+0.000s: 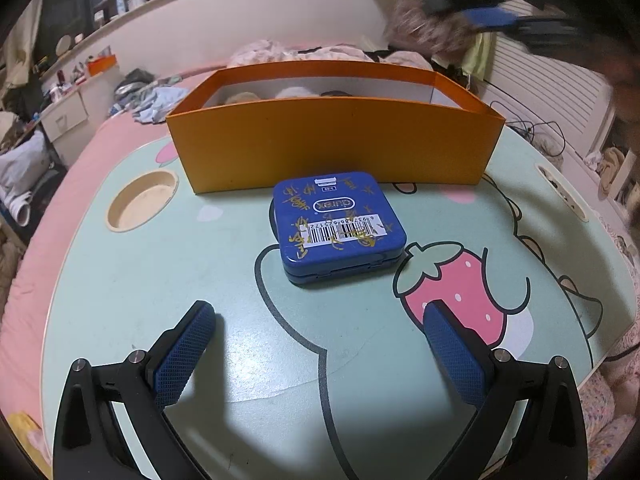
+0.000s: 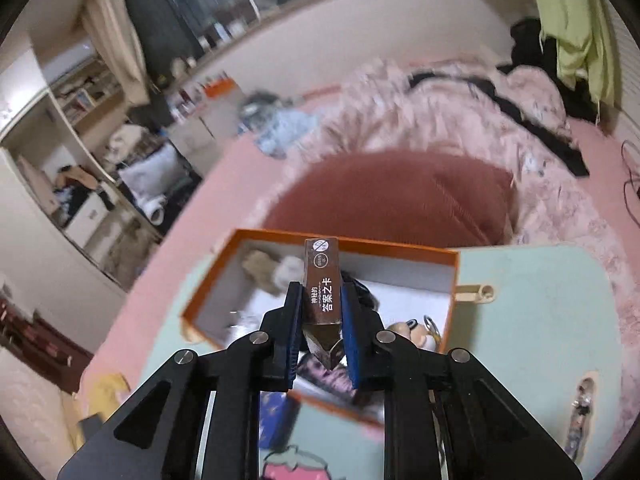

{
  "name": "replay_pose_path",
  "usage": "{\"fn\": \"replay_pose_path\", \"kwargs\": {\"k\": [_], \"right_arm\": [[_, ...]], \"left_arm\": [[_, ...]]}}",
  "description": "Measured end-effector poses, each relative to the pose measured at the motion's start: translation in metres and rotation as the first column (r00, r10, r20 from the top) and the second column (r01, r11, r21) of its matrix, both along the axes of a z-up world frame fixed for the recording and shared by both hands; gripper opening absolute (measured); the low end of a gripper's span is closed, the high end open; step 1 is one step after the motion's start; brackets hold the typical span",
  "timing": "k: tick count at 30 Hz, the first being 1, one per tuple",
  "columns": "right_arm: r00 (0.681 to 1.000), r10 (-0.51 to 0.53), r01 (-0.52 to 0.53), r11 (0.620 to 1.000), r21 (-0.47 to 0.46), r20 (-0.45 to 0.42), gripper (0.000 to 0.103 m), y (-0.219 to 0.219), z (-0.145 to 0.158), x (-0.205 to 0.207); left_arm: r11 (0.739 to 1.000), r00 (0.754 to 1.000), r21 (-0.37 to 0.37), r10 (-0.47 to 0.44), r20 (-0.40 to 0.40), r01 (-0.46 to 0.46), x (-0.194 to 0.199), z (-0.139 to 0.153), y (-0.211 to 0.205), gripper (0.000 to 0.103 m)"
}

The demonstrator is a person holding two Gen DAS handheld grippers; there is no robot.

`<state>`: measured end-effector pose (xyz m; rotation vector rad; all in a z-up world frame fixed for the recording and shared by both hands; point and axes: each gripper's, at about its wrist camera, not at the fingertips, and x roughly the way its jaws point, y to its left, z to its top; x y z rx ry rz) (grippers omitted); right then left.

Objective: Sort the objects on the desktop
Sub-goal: 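Grasp the brown carton from the box with the right gripper, place it on the table, then grasp the black bag in the box with the left gripper, lower it onto the table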

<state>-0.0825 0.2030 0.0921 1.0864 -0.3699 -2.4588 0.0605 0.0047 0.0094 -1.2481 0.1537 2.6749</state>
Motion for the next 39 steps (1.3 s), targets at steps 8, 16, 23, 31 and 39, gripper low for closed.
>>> {"fn": "replay_pose_path", "kwargs": {"k": [8, 16, 23, 31, 39], "right_arm": [[0.997, 0.065, -0.060, 0.993, -0.105, 0.044, 0.020, 0.010, -0.035, 0.068], [0.986, -0.050, 0.061, 0.996, -0.063, 0.160, 0.060, 0.016, -0.083, 0.080], [0.989, -0.140, 0.120, 0.955, 0.272, 0.053, 0.076, 0.005, -0.085, 0.112], [0.983, -0.184, 0.157, 0.904, 0.397, 0.029, 0.103, 0.005, -0.095, 0.113], [0.989, -0.143, 0.120, 0.911, 0.395, 0.029, 0.103, 0.002, -0.101, 0.107]], "left_arm": [[1.000, 1.000, 0.000, 0.000, -0.001, 0.000, 0.001, 0.000, 0.000, 0.103], [1.000, 1.000, 0.000, 0.001, 0.000, -0.001, 0.001, 0.000, 0.000, 0.103], [1.000, 1.000, 0.000, 0.001, -0.001, -0.001, 0.002, 0.000, -0.001, 0.103], [0.997, 0.996, 0.073, 0.043, -0.081, -0.037, 0.004, 0.023, -0.015, 0.103], [0.994, 0.999, 0.107, 0.005, -0.054, 0.001, -0.066, 0.100, 0.004, 0.103]]}}
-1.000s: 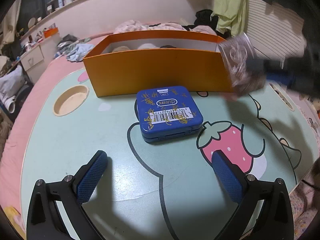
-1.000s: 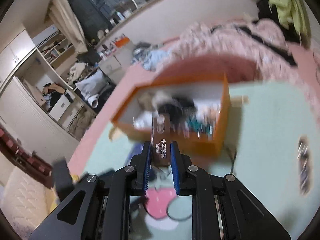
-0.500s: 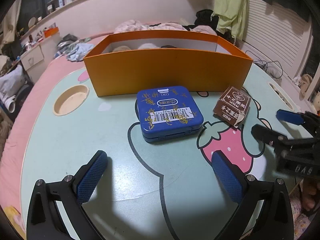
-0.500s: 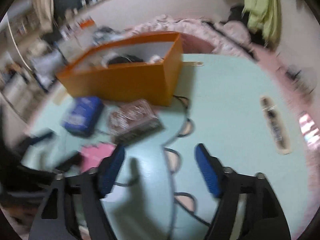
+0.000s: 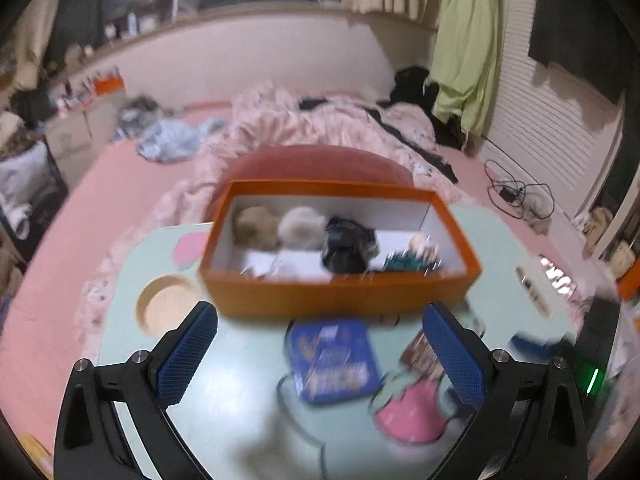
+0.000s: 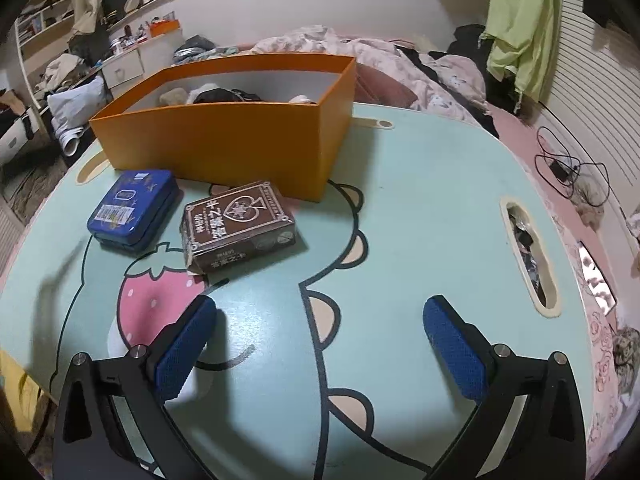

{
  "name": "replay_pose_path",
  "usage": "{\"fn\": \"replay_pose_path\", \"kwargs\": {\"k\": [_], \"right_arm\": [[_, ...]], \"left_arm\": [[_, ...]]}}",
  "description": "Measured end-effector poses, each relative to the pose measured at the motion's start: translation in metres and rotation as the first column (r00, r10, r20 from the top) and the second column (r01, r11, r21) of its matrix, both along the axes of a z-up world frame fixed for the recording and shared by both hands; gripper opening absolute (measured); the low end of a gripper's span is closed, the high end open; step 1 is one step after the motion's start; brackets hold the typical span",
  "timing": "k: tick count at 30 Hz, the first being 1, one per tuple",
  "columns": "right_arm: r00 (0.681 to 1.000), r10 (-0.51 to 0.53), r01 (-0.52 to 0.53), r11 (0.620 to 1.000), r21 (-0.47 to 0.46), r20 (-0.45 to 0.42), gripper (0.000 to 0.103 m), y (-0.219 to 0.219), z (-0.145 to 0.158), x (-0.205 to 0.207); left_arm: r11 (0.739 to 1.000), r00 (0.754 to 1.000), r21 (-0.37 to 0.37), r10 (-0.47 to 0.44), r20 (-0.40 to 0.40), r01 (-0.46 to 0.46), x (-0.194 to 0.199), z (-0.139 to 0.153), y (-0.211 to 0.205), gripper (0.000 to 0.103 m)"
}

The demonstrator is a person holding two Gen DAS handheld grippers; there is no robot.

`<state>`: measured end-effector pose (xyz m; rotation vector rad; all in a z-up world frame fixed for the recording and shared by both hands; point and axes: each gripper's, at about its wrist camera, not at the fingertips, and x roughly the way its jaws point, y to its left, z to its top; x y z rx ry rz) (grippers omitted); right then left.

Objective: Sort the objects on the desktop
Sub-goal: 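Grasp the black bag in the box with the left gripper, lower it onto the table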

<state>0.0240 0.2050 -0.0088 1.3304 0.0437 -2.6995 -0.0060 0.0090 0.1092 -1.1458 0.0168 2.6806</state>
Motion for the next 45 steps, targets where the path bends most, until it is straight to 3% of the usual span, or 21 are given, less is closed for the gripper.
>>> {"fn": "replay_pose_path", "kwargs": {"k": [3, 4, 6, 10, 13, 14, 17, 19, 22, 26, 31, 34, 39, 43, 45], "right_arm": [[1.000, 0.021, -0.021, 1.000, -0.002, -0.011, 0.103, -0.003, -0.002, 0.001], [1.000, 0.027, -0.027, 1.000, -0.004, -0.015, 0.103, -0.004, -0.003, 0.001], [0.999, 0.027, -0.027, 1.000, -0.006, -0.018, 0.103, -0.004, -0.004, 0.002], [0.999, 0.027, -0.027, 1.000, -0.007, -0.021, 0.103, -0.006, -0.004, 0.004], [0.999, 0.027, -0.027, 1.000, -0.008, -0.022, 0.103, -0.005, -0.005, 0.004], [0.999, 0.027, -0.028, 1.000, -0.009, -0.023, 0.103, -0.005, -0.005, 0.004], [0.999, 0.028, -0.028, 1.000, -0.010, -0.022, 0.103, -0.005, -0.005, 0.004], [0.999, 0.027, -0.027, 1.000, -0.010, -0.023, 0.103, -0.005, -0.005, 0.004], [0.999, 0.025, -0.025, 1.000, -0.010, -0.022, 0.103, -0.007, -0.005, 0.004], [0.999, 0.025, -0.025, 1.000, -0.011, -0.022, 0.103, -0.006, -0.005, 0.004], [0.999, 0.026, -0.026, 1.000, -0.012, -0.022, 0.103, -0.006, -0.005, 0.004], [0.999, 0.024, -0.025, 1.000, -0.010, -0.022, 0.103, -0.006, -0.005, 0.004], [0.999, 0.023, -0.023, 1.000, -0.010, -0.022, 0.103, -0.007, -0.005, 0.004], [1.000, 0.020, -0.020, 1.000, -0.010, -0.023, 0.103, -0.006, -0.005, 0.004], [1.000, 0.011, -0.011, 1.000, -0.013, -0.024, 0.103, -0.004, -0.005, 0.005]], "left_arm": [[0.998, 0.991, -0.012, -0.066, 0.120, 0.068, -0.050, -0.002, 0.023, 0.100], [0.997, 0.987, -0.030, -0.065, 0.144, 0.071, -0.064, -0.005, 0.030, 0.096], [0.996, 0.978, -0.058, -0.051, 0.201, 0.064, -0.092, -0.016, 0.043, 0.079], [0.993, 0.943, -0.063, -0.071, 0.326, 0.097, -0.125, -0.047, 0.065, 0.068], [0.983, 0.931, -0.173, 0.007, 0.366, 0.061, -0.134, -0.072, 0.075, 0.048], [0.983, 0.924, -0.179, 0.021, 0.382, 0.051, -0.137, -0.078, 0.074, 0.031], [0.993, 0.933, -0.107, -0.016, 0.359, 0.058, -0.131, -0.071, 0.066, 0.027], [0.996, 0.956, -0.060, -0.047, 0.290, 0.068, -0.116, -0.048, 0.059, 0.027], [0.996, 0.988, 0.004, -0.091, 0.127, 0.091, -0.074, 0.006, 0.040, 0.027], [0.996, 0.997, 0.050, -0.078, 0.003, 0.078, -0.026, 0.042, 0.005, 0.028], [0.995, 0.998, -0.089, 0.052, 0.025, -0.049, 0.014, -0.004, -0.029, 0.028], [0.996, 0.990, -0.038, 0.086, 0.112, -0.082, 0.022, -0.050, -0.047, 0.028], [0.990, 0.981, -0.036, 0.140, 0.135, -0.137, 0.030, -0.091, -0.048, 0.030], [0.993, 0.989, 0.015, 0.117, 0.086, -0.119, 0.044, -0.092, -0.045, 0.051], [0.997, 0.995, 0.033, 0.072, 0.070, -0.074, 0.054, -0.095, -0.040, 0.073]]}}
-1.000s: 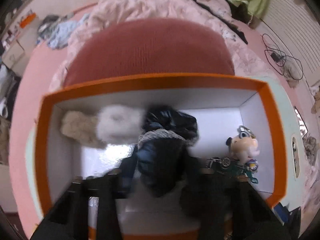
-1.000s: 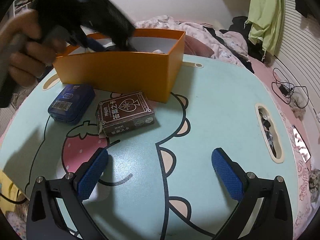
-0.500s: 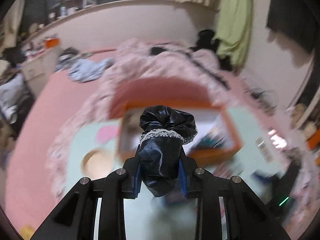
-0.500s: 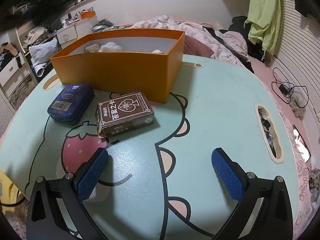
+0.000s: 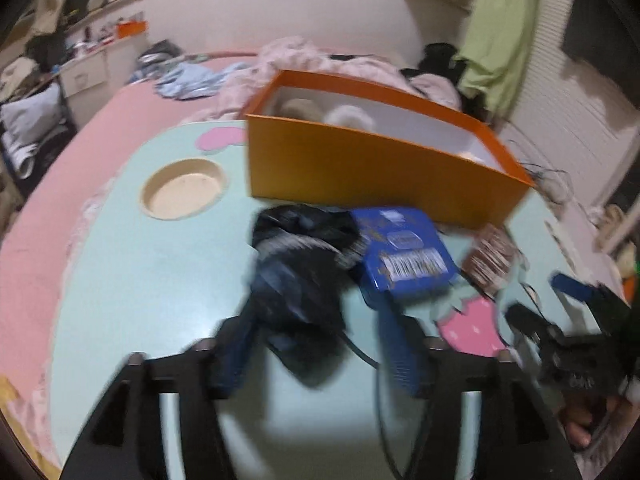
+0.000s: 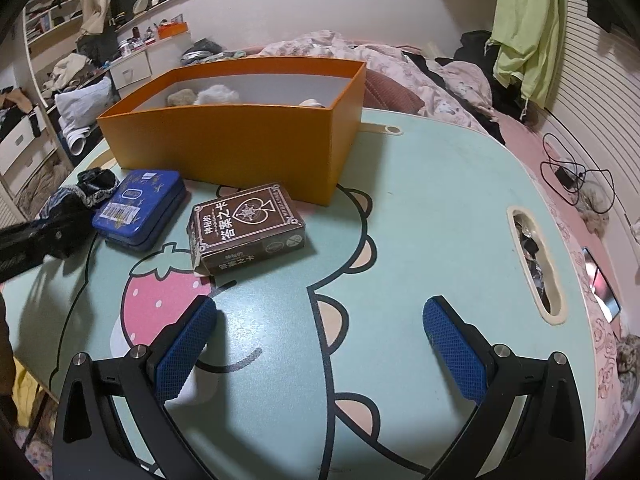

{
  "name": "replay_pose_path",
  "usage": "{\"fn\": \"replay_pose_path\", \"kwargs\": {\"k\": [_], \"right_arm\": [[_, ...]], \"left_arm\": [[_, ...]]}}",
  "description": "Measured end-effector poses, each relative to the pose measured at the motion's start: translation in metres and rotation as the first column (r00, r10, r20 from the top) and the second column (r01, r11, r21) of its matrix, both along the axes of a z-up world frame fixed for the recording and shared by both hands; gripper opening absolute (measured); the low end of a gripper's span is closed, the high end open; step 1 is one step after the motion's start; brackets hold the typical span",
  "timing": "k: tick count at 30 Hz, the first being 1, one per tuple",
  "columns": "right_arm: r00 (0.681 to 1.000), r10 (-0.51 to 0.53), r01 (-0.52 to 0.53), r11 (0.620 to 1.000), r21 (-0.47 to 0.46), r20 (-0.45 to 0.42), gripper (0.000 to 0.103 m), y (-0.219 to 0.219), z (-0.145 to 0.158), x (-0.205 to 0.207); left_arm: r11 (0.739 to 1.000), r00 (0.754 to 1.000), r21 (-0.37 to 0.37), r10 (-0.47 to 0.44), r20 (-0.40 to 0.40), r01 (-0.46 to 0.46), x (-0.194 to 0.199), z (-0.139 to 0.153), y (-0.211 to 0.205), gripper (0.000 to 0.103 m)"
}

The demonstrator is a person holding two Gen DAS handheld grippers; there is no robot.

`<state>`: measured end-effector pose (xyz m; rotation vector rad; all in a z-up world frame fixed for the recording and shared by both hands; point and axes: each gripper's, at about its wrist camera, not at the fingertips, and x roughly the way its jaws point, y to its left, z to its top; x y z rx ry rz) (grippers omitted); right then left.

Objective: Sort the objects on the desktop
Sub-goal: 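Grasp the black bag in the box with the left gripper, lower it onto the table, then grasp the clear plastic bag with the right gripper, place it on the table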

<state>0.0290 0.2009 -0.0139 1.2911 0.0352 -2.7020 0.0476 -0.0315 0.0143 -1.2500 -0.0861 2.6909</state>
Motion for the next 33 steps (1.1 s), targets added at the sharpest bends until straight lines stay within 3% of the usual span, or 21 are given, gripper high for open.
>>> {"fn": "replay_pose_path", "kwargs": {"k": [3, 6, 8, 10, 13, 15, 17, 19, 21, 24, 26, 27, 28, 29, 33], "right_arm": [[1.000, -0.009, 0.009, 1.000, -0.025, -0.005, 0.103, 0.005, 0.004, 0.002], [0.996, -0.032, 0.025, 0.996, -0.086, -0.082, 0.102, 0.010, 0.029, 0.005], [0.991, -0.012, -0.010, 0.986, -0.164, -0.130, 0.102, 0.009, 0.060, 0.001], [0.993, 0.033, -0.056, 0.978, -0.200, -0.116, 0.102, 0.000, 0.084, -0.015], [0.992, 0.124, -0.119, 0.950, -0.288, -0.002, 0.102, -0.019, 0.100, -0.057], [0.965, 0.231, -0.161, 0.895, -0.416, 0.123, 0.102, -0.037, 0.097, -0.097], [0.931, 0.277, -0.133, 0.864, -0.485, 0.237, 0.100, -0.056, 0.084, -0.129], [0.905, 0.284, -0.101, 0.868, -0.486, 0.318, 0.095, -0.073, 0.070, -0.151], [0.886, 0.259, -0.076, 0.899, -0.431, 0.384, 0.091, -0.095, 0.053, -0.170], [0.862, 0.249, -0.067, 0.919, -0.388, 0.442, 0.083, -0.115, 0.035, -0.183], [0.839, 0.254, -0.088, 0.936, -0.341, 0.482, 0.068, -0.127, 0.025, -0.185], [0.848, 0.228, -0.100, 0.955, -0.279, 0.478, 0.062, -0.131, 0.025, -0.183], [0.854, 0.215, -0.102, 0.962, -0.254, 0.474, 0.048, -0.131, 0.025, -0.182], [0.852, 0.211, -0.108, 0.966, -0.233, 0.479, 0.026, -0.130, 0.025, -0.179], [0.858, 0.230, -0.077, 0.942, -0.327, 0.460, 0.023, -0.107, 0.032, -0.176]], "left_arm": [[0.999, 0.998, -0.036, -0.006, -0.059, 0.004, 0.014, -0.003, 0.008, 0.084], [0.997, 1.000, -0.077, -0.010, -0.029, 0.008, 0.012, -0.009, 0.015, 0.100], [0.988, 1.000, -0.155, 0.018, -0.012, -0.020, 0.010, -0.011, 0.021, 0.102], [0.988, 1.000, -0.156, 0.005, -0.010, -0.007, 0.009, -0.012, 0.023, 0.102], [0.987, 1.000, -0.158, 0.010, -0.011, -0.011, 0.011, -0.014, 0.021, 0.103], [0.987, 1.000, -0.158, 0.010, -0.013, -0.012, 0.012, -0.014, 0.019, 0.103], [0.987, 1.000, -0.157, 0.008, -0.014, -0.010, 0.011, -0.015, 0.018, 0.103], [0.988, 1.000, -0.157, 0.008, -0.015, -0.010, 0.012, -0.015, 0.019, 0.103], [0.988, 1.000, -0.157, 0.008, -0.015, -0.011, 0.012, -0.015, 0.020, 0.103], [0.988, 1.000, -0.154, 0.006, -0.014, -0.008, 0.012, -0.015, 0.020, 0.103], [0.989, 1.000, -0.151, 0.005, -0.015, -0.008, 0.011, -0.015, 0.019, 0.103], [0.989, 1.000, -0.151, 0.005, -0.015, -0.007, 0.011, -0.014, 0.020, 0.103], [0.989, 1.000, -0.150, 0.005, -0.016, -0.007, 0.011, -0.014, 0.020, 0.103], [0.989, 1.000, -0.149, 0.006, -0.016, -0.008, 0.011, -0.014, 0.020, 0.103], [0.989, 1.000, -0.150, 0.006, -0.016, -0.008, 0.011, -0.015, 0.020, 0.103]]}}
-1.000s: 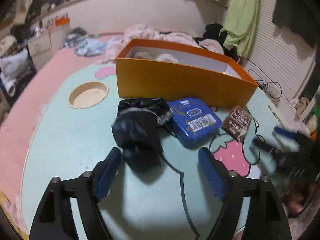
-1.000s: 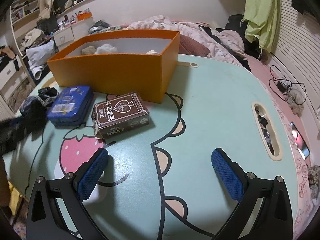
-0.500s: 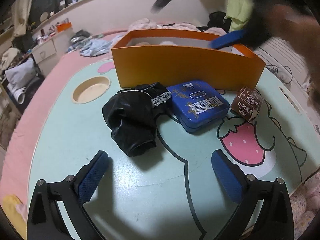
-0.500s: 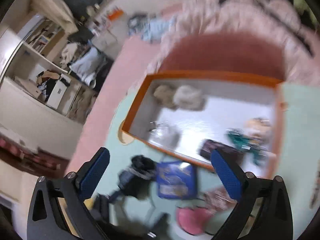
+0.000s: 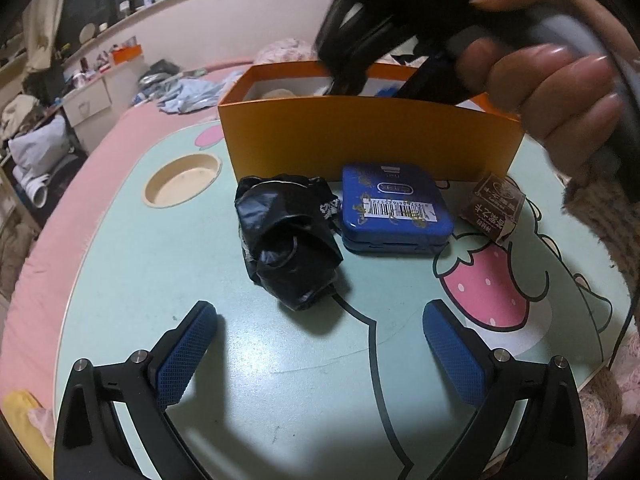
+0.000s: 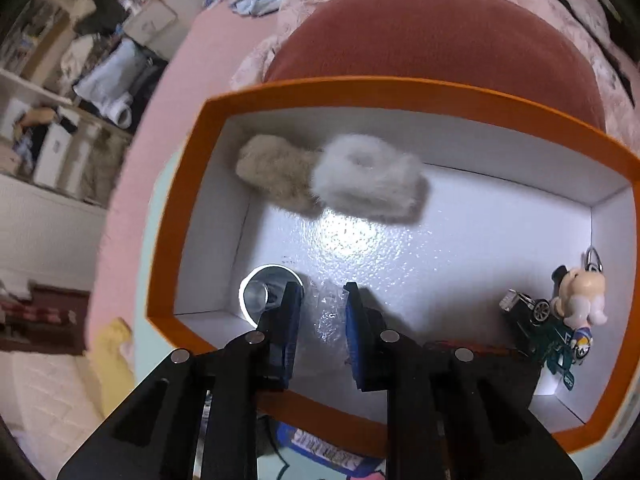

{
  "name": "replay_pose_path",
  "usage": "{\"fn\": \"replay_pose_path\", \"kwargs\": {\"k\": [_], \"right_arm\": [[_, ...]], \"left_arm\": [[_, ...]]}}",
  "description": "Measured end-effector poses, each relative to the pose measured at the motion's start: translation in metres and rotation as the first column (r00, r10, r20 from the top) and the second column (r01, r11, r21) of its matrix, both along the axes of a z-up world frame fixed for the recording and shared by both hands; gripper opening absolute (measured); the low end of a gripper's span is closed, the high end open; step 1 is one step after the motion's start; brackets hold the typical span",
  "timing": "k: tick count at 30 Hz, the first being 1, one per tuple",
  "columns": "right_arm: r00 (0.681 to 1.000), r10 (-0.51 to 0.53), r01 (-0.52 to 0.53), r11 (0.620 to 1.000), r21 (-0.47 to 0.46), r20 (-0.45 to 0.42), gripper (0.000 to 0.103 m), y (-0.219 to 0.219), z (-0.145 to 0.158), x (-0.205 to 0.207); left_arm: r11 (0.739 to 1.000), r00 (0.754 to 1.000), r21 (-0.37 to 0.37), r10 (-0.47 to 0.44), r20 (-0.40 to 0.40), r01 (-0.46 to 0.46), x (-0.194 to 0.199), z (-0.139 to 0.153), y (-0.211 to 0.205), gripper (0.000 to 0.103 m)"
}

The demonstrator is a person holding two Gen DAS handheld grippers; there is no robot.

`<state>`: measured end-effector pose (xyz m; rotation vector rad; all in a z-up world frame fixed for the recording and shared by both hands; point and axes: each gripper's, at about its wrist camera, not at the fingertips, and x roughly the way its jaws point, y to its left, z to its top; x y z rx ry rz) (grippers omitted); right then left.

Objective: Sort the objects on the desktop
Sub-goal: 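Grasp the clear plastic bag with the right gripper, place it on the table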

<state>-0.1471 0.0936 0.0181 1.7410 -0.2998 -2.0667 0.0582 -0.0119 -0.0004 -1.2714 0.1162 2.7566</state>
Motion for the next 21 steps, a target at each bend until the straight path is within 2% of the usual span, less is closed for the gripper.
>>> {"fn": "replay_pose_path", "kwargs": {"k": [5, 9, 12, 15, 17, 19, 21], "right_arm": [[0.991, -0.042, 0.026, 0.991, -0.131, -0.124, 0.022, 0.034, 0.044, 0.020], [0.967, -0.030, -0.011, 0.987, -0.159, -0.251, 0.022, 0.061, 0.081, 0.068], [0.955, -0.020, -0.014, 0.994, -0.112, -0.295, 0.022, 0.069, 0.080, 0.092], [0.950, 0.004, -0.029, 0.997, -0.077, -0.312, 0.026, 0.070, 0.063, 0.104], [0.956, -0.015, -0.011, 0.996, -0.087, -0.294, 0.047, 0.064, 0.048, 0.096], [0.942, -0.094, 0.045, 0.987, -0.154, -0.322, 0.052, 0.082, 0.047, 0.097], [0.913, -0.167, 0.100, 0.976, -0.194, -0.372, 0.061, 0.096, 0.051, 0.105]], "left_arm": [[1.000, 1.000, 0.000, 0.000, 0.000, 0.000, 0.000, 0.000, 0.000, 0.103], [1.000, 1.000, 0.000, 0.000, 0.000, 0.000, 0.000, 0.000, -0.001, 0.103], [1.000, 1.000, 0.000, -0.001, 0.000, 0.001, -0.001, -0.001, -0.001, 0.103], [1.000, 1.000, 0.000, -0.002, 0.000, 0.002, -0.001, -0.001, -0.002, 0.103], [1.000, 1.000, 0.000, -0.002, 0.000, 0.002, -0.001, -0.001, -0.001, 0.103], [1.000, 1.000, 0.000, -0.001, 0.000, 0.001, -0.001, -0.001, -0.001, 0.103], [1.000, 1.000, 0.000, -0.001, 0.000, 0.001, -0.001, -0.001, -0.001, 0.103]]}}
